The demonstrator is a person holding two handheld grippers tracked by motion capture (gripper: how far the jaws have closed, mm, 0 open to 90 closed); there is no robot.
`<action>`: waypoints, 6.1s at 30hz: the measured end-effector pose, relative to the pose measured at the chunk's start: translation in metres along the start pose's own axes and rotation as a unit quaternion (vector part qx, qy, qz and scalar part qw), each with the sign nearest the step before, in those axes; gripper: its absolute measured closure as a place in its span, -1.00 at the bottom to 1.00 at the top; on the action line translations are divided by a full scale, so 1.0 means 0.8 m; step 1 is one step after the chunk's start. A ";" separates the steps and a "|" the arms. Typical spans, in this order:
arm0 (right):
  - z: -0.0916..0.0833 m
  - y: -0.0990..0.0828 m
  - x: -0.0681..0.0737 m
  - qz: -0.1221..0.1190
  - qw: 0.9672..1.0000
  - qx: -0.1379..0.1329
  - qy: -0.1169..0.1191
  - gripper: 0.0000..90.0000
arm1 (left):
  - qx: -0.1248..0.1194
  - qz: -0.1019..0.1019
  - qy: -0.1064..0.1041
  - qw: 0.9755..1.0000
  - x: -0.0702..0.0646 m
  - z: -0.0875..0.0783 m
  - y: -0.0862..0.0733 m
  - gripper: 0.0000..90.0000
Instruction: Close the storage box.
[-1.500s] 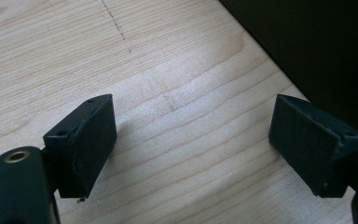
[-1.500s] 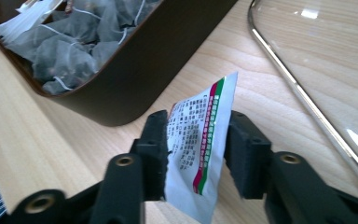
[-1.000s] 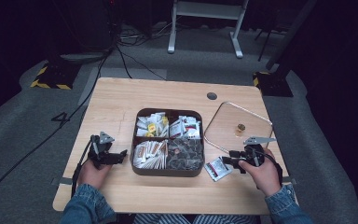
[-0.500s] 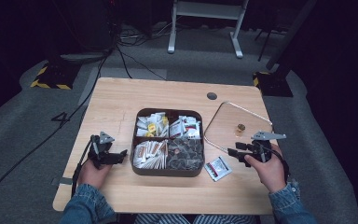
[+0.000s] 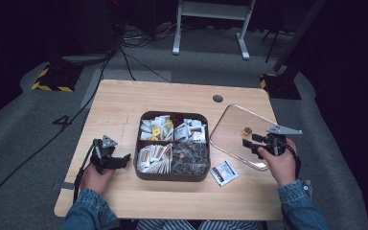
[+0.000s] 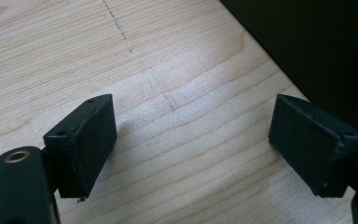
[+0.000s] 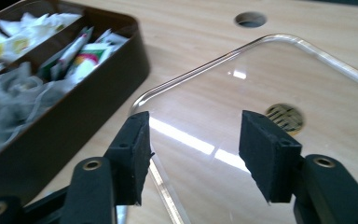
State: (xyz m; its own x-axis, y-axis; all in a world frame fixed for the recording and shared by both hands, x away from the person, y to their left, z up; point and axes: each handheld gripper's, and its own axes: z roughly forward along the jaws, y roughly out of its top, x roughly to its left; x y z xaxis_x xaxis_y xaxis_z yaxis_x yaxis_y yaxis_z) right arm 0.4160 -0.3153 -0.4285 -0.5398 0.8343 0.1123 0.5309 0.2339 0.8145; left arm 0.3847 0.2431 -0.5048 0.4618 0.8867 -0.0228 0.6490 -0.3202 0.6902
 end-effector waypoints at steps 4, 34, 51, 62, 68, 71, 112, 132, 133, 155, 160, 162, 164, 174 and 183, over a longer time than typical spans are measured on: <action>0.005 0.003 -0.016 0.002 1.000 -0.010 -0.013 -0.05 | 0.000 0.000 0.000 1.000 0.000 0.000 0.000 -0.66; 0.087 -0.013 -0.079 0.001 0.996 0.054 -0.073 -0.15 | 0.000 0.000 0.000 1.000 0.000 0.000 0.000 -0.66; 0.107 -0.014 -0.079 -0.031 0.995 0.063 -0.072 0.30 | 0.000 0.000 0.000 1.000 0.000 0.000 0.000 -0.66; 0.102 -0.015 -0.080 -0.029 0.995 0.063 -0.065 0.31 | 0.000 -0.001 -0.001 1.000 0.000 0.000 0.000 -0.66; 0.094 -0.010 -0.076 -0.029 0.996 0.056 -0.060 0.31 | 0.000 0.000 0.000 1.000 0.000 0.000 0.000 -0.66; 0.087 -0.005 -0.072 -0.039 0.996 0.050 -0.063 0.31 | 0.000 0.000 0.000 1.000 0.000 0.000 0.000 -0.66; 0.045 0.066 0.007 -0.063 0.997 -0.026 0.034 0.31 | 0.000 -0.001 0.001 1.000 0.000 0.000 0.000 -0.66; 0.077 0.127 0.100 -0.124 0.987 -0.012 0.098 0.31 | 0.000 -0.002 0.002 1.000 0.000 0.000 0.000 -0.66; 0.078 0.129 0.104 -0.125 0.987 -0.010 0.100 0.31 | 0.000 -0.002 0.002 1.000 0.000 0.000 0.000 -0.66; 0.144 0.134 0.187 -0.151 0.979 0.033 0.136 0.31 | 0.000 -0.002 0.002 1.000 0.000 0.001 0.001 -0.66; 0.155 0.127 0.202 -0.158 0.977 0.042 0.138 0.31 | 0.000 -0.002 0.002 1.000 0.000 0.001 0.001 -0.66; 0.159 0.124 0.207 -0.160 0.976 0.043 0.141 0.31 | 0.000 -0.002 0.003 1.000 0.000 0.001 0.001 -0.66; 0.163 0.121 0.212 -0.161 0.976 0.047 0.142 0.31 | 0.000 -0.002 0.002 1.000 0.000 0.001 0.001 -0.66; 0.178 0.107 0.225 -0.175 0.974 0.060 0.131 0.31 | 0.000 -0.002 0.003 1.000 0.000 0.001 0.001 -0.66; 0.185 0.098 0.230 -0.185 0.972 0.066 0.131 0.31 | 0.000 -0.002 0.003 1.000 0.000 0.001 0.001 -0.66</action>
State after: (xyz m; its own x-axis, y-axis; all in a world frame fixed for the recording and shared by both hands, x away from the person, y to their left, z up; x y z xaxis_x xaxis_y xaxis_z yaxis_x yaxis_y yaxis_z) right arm 0.4552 -0.0695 -0.4285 -0.8483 0.5292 -0.0184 0.3388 0.5692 0.7491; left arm 0.3853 0.2428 -0.5048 0.4562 0.8896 -0.0217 0.6505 -0.3168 0.6903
